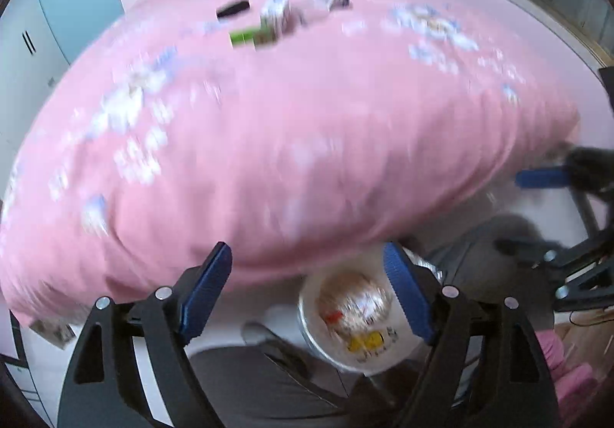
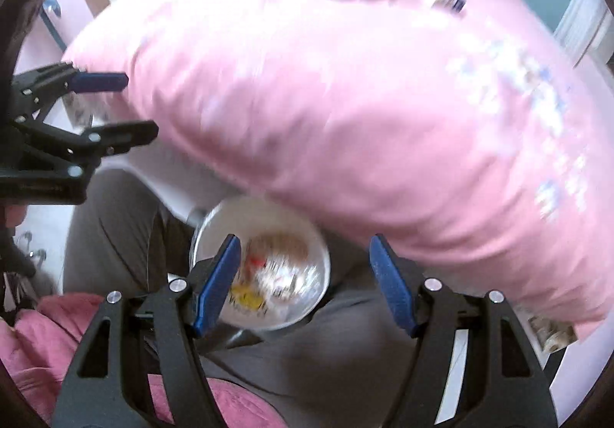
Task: Collect trash
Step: 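Move both tools back over the bed toward the milk carton and yogurt cup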
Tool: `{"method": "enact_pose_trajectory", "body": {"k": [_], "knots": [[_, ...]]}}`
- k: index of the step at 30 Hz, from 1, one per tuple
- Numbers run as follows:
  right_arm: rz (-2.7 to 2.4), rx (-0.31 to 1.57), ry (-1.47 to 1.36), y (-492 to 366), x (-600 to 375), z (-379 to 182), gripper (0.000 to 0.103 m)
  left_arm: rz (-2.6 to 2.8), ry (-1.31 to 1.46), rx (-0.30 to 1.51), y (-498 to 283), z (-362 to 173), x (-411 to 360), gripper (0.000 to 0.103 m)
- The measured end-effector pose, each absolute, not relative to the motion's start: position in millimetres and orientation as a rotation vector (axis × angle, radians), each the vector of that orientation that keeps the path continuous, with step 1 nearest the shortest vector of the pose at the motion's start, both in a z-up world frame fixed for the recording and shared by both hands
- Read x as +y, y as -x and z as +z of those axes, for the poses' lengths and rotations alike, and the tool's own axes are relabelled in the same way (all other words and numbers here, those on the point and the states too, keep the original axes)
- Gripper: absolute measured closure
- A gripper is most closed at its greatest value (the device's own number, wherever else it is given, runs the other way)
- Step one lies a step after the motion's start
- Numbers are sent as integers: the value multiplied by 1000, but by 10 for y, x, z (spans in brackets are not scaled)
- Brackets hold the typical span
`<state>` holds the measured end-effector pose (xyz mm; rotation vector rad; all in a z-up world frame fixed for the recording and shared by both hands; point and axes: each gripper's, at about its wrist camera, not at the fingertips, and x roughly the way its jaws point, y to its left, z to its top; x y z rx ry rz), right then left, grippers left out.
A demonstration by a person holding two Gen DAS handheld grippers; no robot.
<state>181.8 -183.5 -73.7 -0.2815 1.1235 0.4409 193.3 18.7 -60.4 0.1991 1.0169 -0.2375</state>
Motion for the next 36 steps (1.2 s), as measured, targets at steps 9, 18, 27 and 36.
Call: {"method": "enact_pose_trajectory", "body": {"k": [9, 18, 27, 36], "knots": [[392, 926, 247, -2249, -2100, 215, 28, -202, -260, 912, -2499, 59, 119, 18], [329, 826, 225, -3035, -2321, 696, 23, -179, -267, 872, -3255, 390, -8, 13], [307, 818, 143, -3913, -2519, 956, 22, -175, -269, 931, -4091, 254, -131, 12], [281, 895, 110, -4925, -2501, 745, 22, -191, -284, 982, -4825, -79, -271, 12]]}}
